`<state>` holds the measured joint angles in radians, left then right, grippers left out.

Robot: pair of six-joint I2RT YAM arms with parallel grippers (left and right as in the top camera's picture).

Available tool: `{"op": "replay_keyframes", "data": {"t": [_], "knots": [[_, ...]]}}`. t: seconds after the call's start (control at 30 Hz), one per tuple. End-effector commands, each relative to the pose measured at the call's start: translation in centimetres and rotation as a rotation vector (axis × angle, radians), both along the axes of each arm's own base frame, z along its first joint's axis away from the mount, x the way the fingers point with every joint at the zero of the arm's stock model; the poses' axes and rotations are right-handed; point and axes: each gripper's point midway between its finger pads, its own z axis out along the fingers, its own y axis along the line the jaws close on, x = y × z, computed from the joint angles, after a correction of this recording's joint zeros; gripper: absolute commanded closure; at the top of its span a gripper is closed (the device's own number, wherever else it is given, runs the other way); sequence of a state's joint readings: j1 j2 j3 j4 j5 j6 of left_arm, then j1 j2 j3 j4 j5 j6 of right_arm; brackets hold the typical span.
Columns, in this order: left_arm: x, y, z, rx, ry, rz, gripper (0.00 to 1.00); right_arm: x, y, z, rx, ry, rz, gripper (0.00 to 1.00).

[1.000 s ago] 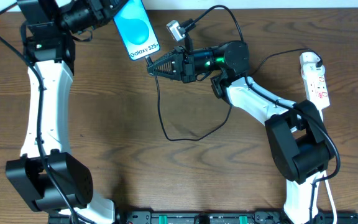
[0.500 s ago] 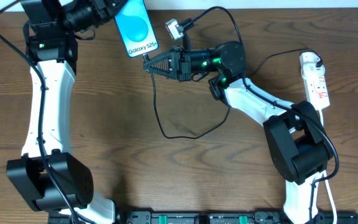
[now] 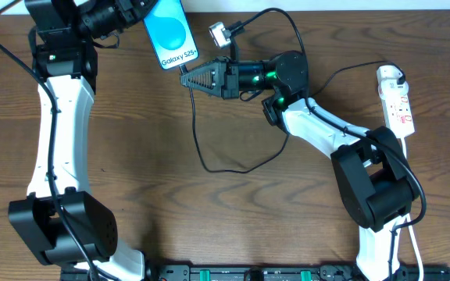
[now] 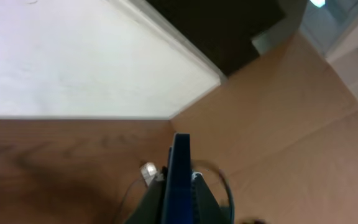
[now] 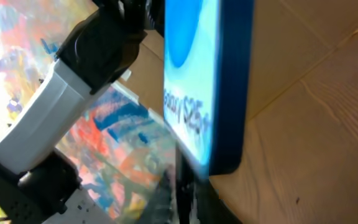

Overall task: Plug charger to phone and switch on socket
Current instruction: 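Open the right gripper and withdraw it toward the power strip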

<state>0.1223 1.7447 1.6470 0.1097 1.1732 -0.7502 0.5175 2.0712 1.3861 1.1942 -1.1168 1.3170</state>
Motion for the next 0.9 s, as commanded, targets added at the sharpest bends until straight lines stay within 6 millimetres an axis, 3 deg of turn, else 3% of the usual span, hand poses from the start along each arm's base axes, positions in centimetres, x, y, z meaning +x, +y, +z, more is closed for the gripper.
{"op": "replay_keyframes", "data": {"t": [0.0,0.03,0.07,0.27,0.43,0.53,0.63,0.83,0.87], "knots": [[-2.0,-1.7,0.8,0.006,-0.031,-0.112,0.93,3.0,-0.8,2.3,0.089,0.005,-0.158,0.32],[-1.9,-1.4,0.8,0.006,-0.031,-0.106,0.93,3.0,-0.8,2.3,0.088,0.004,-0.156,0.03],[-1.8,-1.1,0.8,0.006,-0.031,-0.099,0.93,2.9,-0.8,2.2,0.086,0.003,-0.152,0.01],[-1.2,2.4,0.7,-0.001,-0.014,-0.028,0.93,3.5,-1.7,2.5,0.096,-0.014,-0.171,0.01],[-1.0,5.0,-0.1,-0.018,0.052,0.025,0.93,6.6,-3.6,1.1,0.05,0.054,-0.259,0.01],[-1.0,5.8,-0.5,-0.026,0.08,0.043,0.93,9.5,-4.9,-2.3,-0.051,0.174,-0.34,0.01],[-1.0,5.9,-0.5,-0.026,0.081,0.047,0.93,11.8,-6.5,-7.4,-0.202,0.336,-0.424,0.01],[-0.9,6.0,-0.5,-0.025,0.081,0.051,0.93,11.9,-9.7,-15.9,-0.482,0.562,-0.521,0.01],[-0.9,6.0,-0.5,-0.025,0.081,0.051,0.93,11.8,-10.1,-16.6,-0.509,0.579,-0.534,0.01]]}}
